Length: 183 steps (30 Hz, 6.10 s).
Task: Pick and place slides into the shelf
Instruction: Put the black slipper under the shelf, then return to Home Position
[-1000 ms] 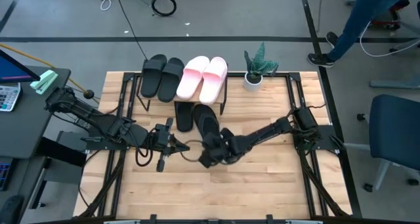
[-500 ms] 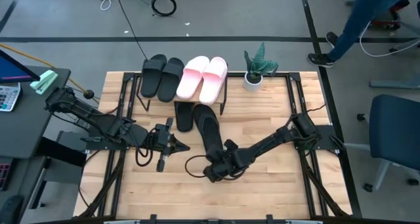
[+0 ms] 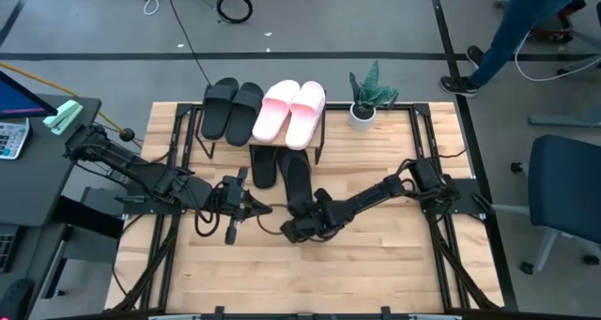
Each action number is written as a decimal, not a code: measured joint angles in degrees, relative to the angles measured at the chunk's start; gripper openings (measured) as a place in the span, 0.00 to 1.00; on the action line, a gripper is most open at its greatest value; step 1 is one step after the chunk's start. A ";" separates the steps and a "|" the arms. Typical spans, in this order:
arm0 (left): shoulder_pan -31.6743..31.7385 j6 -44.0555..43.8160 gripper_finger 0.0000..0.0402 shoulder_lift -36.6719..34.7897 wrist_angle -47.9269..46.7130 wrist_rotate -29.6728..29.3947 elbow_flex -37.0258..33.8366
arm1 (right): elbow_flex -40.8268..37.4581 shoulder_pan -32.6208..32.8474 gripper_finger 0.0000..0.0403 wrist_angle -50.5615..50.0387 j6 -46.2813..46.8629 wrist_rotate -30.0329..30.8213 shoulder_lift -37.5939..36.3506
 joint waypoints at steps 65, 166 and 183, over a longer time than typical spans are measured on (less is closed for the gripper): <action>3.61 -6.13 0.07 -32.62 -24.60 -3.59 -2.43 | -30.96 38.13 0.04 -30.86 3.02 34.16 -66.74; 4.04 -3.58 0.09 -58.47 13.46 -2.71 -38.34 | -82.90 -9.99 0.03 41.91 -42.22 -26.44 -111.48; 4.09 -7.54 0.07 -58.38 17.53 -2.73 -47.14 | -83.21 -9.99 0.03 40.18 -42.06 -23.67 -111.45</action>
